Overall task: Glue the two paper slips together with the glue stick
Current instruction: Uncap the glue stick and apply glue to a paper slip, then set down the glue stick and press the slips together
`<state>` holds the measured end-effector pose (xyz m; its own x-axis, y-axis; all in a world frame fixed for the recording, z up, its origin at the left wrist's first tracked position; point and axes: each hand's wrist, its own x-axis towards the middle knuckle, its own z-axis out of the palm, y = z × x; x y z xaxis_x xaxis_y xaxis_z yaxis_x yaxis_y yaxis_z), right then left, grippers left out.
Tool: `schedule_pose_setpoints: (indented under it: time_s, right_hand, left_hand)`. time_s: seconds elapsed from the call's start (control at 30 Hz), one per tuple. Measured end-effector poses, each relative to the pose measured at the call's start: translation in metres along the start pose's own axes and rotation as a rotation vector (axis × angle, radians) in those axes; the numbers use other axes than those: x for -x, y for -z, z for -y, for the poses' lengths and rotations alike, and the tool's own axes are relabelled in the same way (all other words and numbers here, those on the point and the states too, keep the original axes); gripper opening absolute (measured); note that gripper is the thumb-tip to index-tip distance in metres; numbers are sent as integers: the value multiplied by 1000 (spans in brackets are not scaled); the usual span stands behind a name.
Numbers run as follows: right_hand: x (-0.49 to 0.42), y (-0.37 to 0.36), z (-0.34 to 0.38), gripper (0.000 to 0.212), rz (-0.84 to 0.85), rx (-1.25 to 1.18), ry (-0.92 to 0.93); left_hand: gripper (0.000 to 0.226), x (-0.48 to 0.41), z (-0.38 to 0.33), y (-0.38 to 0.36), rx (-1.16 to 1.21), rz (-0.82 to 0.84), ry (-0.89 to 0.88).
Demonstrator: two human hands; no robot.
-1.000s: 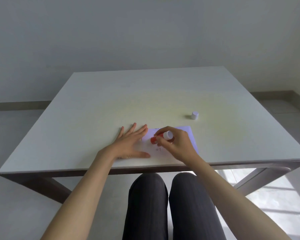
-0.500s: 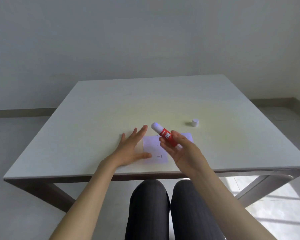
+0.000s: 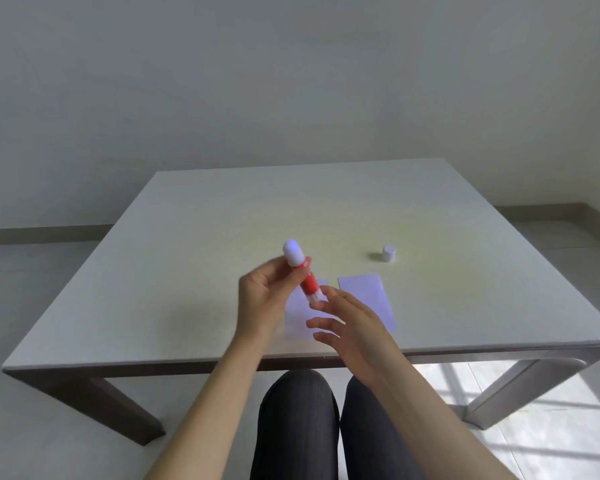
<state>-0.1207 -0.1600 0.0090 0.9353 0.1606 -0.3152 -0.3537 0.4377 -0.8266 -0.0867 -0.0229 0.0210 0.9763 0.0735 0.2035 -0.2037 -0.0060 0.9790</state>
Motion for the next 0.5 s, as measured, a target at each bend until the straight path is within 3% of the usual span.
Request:
schedule_pose_setpoints:
  time_s: [0.1, 0.2, 0.4, 0.5]
  right_hand:
    - [3, 4, 4, 24, -51, 42, 46]
    - [6, 6, 9, 17, -102, 186, 120]
    - [8, 13, -8, 14, -183, 775, 315]
    - [7, 14, -18, 18, -140, 917, 390]
  left_hand:
    - [23, -36, -9, 15, -268, -151, -77]
    - [21, -74, -8, 24, -462, -242, -55]
    - [21, -105, 22, 25, -613, -250, 17]
    - [22, -107, 32, 25, -618, -256, 48]
